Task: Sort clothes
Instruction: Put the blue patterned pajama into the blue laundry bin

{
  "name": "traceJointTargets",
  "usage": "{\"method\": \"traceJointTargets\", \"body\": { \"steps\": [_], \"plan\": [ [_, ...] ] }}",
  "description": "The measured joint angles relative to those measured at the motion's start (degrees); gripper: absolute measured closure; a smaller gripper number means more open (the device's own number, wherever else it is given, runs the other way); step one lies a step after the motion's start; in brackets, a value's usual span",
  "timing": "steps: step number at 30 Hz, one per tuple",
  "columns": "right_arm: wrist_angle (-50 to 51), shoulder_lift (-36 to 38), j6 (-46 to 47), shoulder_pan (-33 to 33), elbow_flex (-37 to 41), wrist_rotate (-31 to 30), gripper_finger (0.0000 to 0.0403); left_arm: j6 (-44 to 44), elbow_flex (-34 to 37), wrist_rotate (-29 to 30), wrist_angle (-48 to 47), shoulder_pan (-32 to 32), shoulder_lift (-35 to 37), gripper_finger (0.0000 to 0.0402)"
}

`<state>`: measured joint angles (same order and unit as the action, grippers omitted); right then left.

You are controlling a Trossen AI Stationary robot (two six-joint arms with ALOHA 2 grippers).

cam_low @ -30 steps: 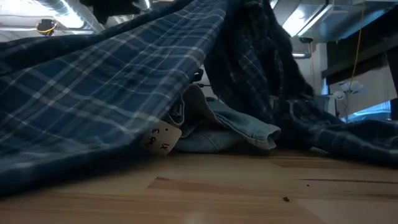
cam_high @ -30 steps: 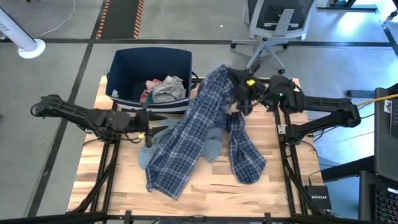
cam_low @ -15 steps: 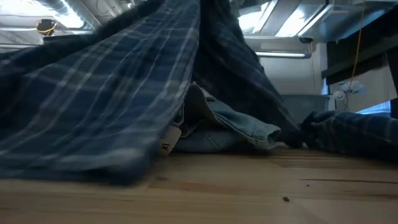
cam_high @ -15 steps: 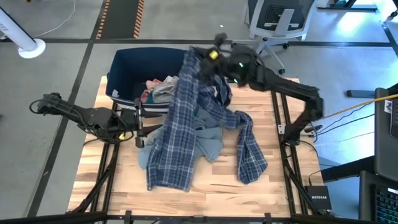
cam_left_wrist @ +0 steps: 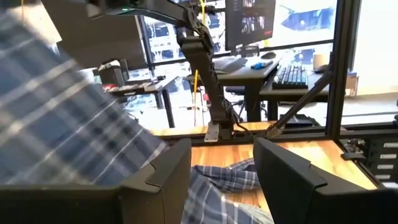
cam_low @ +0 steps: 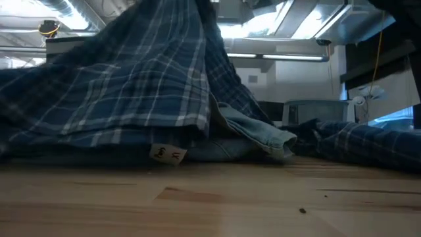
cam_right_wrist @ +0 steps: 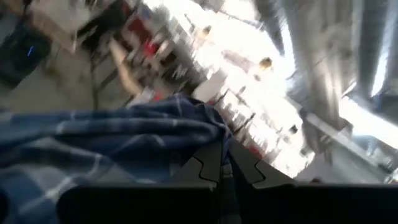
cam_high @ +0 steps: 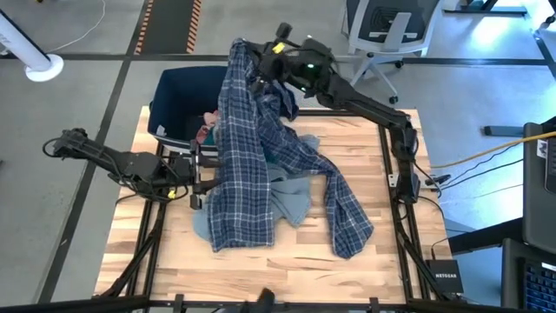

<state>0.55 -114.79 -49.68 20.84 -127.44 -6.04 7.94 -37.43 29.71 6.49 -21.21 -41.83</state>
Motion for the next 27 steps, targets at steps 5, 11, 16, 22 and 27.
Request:
{"method": "traceJointTargets", "body": {
  "steps": [5, 11, 16, 22, 27],
  "plan": [
    [6.7, -4.4, 1.4, 0.8, 0.2, 0.0, 0.0393, 0.0, 0.0, 0.0, -0.1, 0.0, -0.3, 0.0233],
    [11.7, -8.1, 2.2, 0.2, 0.2, 2.1, 0.0344, -0.1, 0.0, 0.0, -0.2, 0.0, -0.3, 0.0233],
    [22.6, -7.7, 1.1, 0.1, -1.3, 0.7, 0.0247, -1.7, 0.0, 0.0, -2.3, 0.0, -0.3, 0.0233],
    [40.3, -4.1, -3.1, 0.0, -7.7, -1.5, 0.0172, -3.2, 0.1, 0.1, -3.8, 0.0, -0.3, 0.0233],
    [48.7, 2.8, -3.2, -2.0, -6.4, -1.9, 0.0158, -5.0, 0.1, 0.1, -4.7, 0.0, -0.3, 0.0233]
  ]
}}
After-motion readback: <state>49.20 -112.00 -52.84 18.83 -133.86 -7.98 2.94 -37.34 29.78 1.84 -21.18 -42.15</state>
